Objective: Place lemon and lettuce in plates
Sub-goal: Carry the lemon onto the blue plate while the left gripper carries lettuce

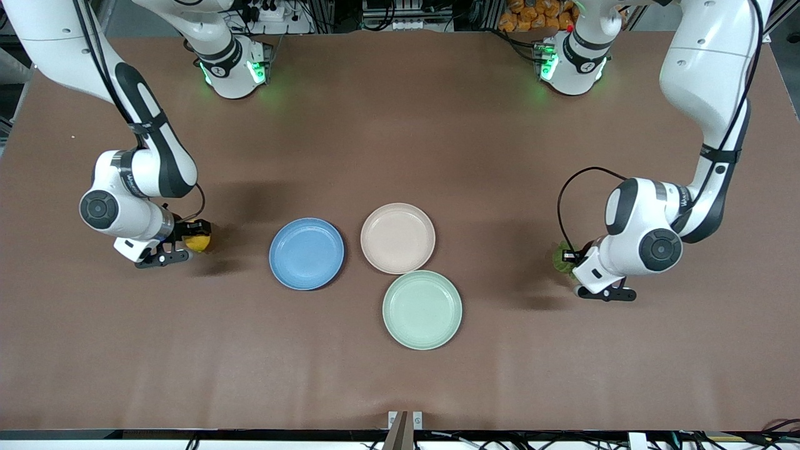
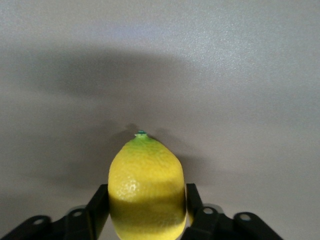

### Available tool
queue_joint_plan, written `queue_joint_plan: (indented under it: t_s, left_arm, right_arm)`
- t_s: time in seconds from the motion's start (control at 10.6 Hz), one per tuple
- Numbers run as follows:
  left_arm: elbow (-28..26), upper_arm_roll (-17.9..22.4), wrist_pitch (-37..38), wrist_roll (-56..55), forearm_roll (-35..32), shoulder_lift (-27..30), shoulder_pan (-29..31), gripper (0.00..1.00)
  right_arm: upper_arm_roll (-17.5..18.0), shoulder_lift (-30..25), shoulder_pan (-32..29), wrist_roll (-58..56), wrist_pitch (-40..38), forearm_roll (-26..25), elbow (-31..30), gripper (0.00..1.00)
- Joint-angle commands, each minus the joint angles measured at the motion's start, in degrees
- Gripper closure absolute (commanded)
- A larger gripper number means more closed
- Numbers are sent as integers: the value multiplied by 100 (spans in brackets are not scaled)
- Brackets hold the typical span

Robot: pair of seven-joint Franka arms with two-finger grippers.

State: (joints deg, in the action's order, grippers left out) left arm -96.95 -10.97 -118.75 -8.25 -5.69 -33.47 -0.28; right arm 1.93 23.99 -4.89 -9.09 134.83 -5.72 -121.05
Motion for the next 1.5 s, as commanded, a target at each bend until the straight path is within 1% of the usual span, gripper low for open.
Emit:
queue_joint_plan:
  t_s: [0.0,0.09,0.19,0.38,0.47,0.56,0.75,0.94,1.03,1.13,1.22,1.41]
  left_arm:
    - [255,-316,491,-184,94,287,-24,100]
    - [273,-457,545,-403,191,384,-33,100]
    - [265,-624,546,-570,296,454,-33,100]
    - [291,-1019,537,-1150,350,447,-51,100]
    - [291,-1160,493,-1265,393,446,-51,100]
    - [282,-1301,371,-1441,516,438,-68,100]
    - [273,-1329,-146,-1809,779,403,-488,100]
    - [273,-1276,-341,-2415,763,315,-971,100]
    - [273,-1267,-507,-2696,728,254,-1104,100]
    - [273,-1267,-553,-2960,728,244,-1262,100]
    - [273,-1267,-649,-3293,736,192,-1420,100]
    - [291,-1258,-1043,-4014,719,-1,-1824,100]
  right_arm:
    - [61,-61,-29,22,-463,183,255,93]
    - [61,-87,67,13,-997,507,632,100]
    - [61,-88,233,48,-1655,632,1070,100]
    - [61,-114,409,170,-2091,808,1582,100]
    - [61,-88,637,432,-2162,974,1733,100]
    - [53,-44,987,974,-2119,1046,1812,100]
    - [61,280,1586,2143,-2119,1055,2338,100]
    - [53,823,2209,2997,-2092,968,2917,100]
    - [53,1114,2395,3349,-2066,958,3173,100]
    - [53,1256,2449,3518,-1996,984,3228,100]
    - [53,1344,2458,3528,-1796,1046,3193,100]
    - [53,1468,2458,3537,-1732,1055,3167,100]
